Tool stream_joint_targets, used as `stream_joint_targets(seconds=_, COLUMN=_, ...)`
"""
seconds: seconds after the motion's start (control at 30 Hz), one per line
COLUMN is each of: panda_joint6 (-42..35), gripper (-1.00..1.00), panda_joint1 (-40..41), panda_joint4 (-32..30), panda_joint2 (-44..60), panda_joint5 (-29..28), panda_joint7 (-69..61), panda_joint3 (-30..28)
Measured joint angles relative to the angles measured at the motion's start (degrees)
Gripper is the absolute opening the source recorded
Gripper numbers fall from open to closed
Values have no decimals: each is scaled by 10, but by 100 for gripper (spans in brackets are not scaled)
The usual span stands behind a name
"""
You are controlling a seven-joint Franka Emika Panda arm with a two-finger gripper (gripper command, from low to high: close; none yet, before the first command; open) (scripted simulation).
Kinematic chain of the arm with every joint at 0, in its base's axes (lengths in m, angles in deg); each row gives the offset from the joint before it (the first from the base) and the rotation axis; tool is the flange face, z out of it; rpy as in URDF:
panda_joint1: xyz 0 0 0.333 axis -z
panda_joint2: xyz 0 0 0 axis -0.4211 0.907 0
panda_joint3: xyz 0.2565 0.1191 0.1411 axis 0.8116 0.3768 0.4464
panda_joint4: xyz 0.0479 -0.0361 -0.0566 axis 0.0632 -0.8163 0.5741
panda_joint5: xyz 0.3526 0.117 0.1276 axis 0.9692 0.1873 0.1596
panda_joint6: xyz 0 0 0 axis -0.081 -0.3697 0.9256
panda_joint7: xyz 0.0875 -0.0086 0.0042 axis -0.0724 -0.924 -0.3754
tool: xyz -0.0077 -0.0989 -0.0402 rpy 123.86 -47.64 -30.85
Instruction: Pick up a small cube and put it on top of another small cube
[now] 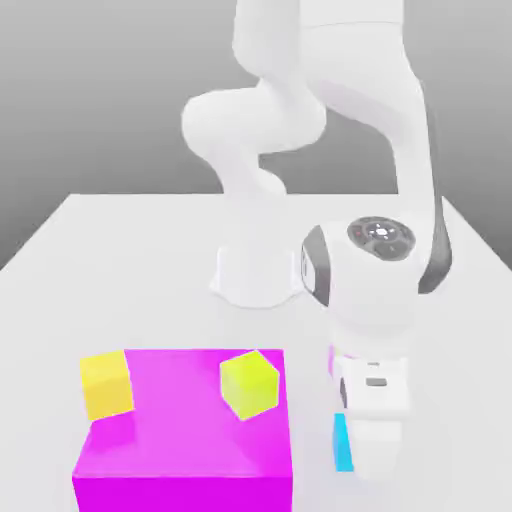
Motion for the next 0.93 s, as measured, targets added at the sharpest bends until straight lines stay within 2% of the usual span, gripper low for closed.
stream_joint_targets(seconds=0.2, panda_joint6=-85, gripper=-100, panda_joint1=-15, panda_joint4=-19, panda_joint2=-104, panda_joint5=-41, panda_joint7=22, panda_joint3=-28)
stream_joint_targets(seconds=0.4, panda_joint6=-198, gripper=-100, panda_joint1=37, panda_joint4=-17, panda_joint2=-212, panda_joint5=-55, panda_joint7=-104, panda_joint3=-53)
stream_joint_targets(seconds=0.63, panda_joint6=-318, gripper=-100, panda_joint1=88, panda_joint4=-18, panda_joint2=-339, panda_joint5=-132, panda_joint7=-223, panda_joint3=-94)
stream_joint_targets(seconds=0.7, panda_joint6=-307, gripper=-100, panda_joint1=93, panda_joint4=-24, panda_joint2=-335, panda_joint5=-138, panda_joint7=-242, panda_joint3=-103)
stream_joint_targets(seconds=0.8, panda_joint6=-247, gripper=-100, panda_joint1=91, panda_joint4=-41, panda_joint2=-291, panda_joint5=-128, panda_joint7=-256, panda_joint3=-110)
stream_joint_targets(seconds=0.83, panda_joint6=-229, gripper=100, panda_joint1=91, panda_joint4=-45, panda_joint2=-277, panda_joint5=-125, panda_joint7=-259, panda_joint3=-111)
stream_joint_targets(seconds=0.93, panda_joint6=-229, gripper=100, panda_joint1=91, panda_joint4=-45, panda_joint2=-277, panda_joint5=-125, panda_joint7=-259, panda_joint3=-111)
